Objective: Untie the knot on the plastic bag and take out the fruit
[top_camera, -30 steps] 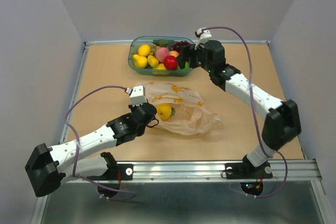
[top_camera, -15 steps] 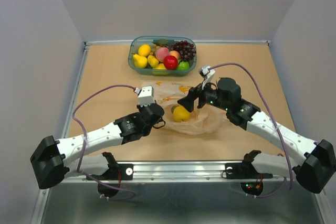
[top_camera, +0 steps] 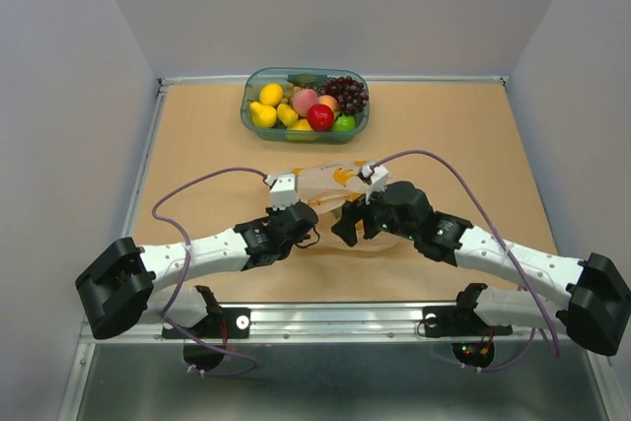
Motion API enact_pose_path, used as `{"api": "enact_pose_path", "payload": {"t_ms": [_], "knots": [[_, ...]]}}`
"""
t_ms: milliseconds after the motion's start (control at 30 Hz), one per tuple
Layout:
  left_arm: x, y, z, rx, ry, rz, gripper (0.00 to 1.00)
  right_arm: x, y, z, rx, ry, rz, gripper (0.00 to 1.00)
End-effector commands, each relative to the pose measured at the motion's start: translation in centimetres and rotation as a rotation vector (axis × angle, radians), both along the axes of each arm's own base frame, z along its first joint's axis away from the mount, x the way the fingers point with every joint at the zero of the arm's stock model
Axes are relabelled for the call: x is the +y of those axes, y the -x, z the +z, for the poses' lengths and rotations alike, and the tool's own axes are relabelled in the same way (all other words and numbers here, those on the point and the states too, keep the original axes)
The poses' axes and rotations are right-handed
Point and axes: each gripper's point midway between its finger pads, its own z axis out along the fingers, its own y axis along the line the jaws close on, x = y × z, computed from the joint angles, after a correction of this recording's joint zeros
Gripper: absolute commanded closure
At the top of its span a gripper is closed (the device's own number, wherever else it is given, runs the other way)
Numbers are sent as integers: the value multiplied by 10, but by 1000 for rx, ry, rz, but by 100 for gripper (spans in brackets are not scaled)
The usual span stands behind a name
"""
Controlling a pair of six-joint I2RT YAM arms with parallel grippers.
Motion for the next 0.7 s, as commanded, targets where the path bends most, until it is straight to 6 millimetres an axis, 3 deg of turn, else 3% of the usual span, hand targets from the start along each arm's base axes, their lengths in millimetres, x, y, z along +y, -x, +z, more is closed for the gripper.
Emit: {"api": "enact_pose_path", "payload": {"t_ms": [0, 133, 233, 433, 667], "knots": [[-9, -2, 5, -19, 37, -4, 100, -25, -30, 0, -89, 45, -214, 8], [-11, -1, 4, -16, 35, -10, 100, -35, -41, -13, -100, 106, -284, 5], [-12, 0, 4, -16, 36, -13, 100, -32, -41, -25, -71, 130, -284, 4], [-15, 1, 5, -14, 38, -21, 100, -40, -46, -71, 11, 210, -371, 4], [-17, 3, 2, -9, 32, -27, 100, -54, -61, -97, -24, 248, -490, 6]]}}
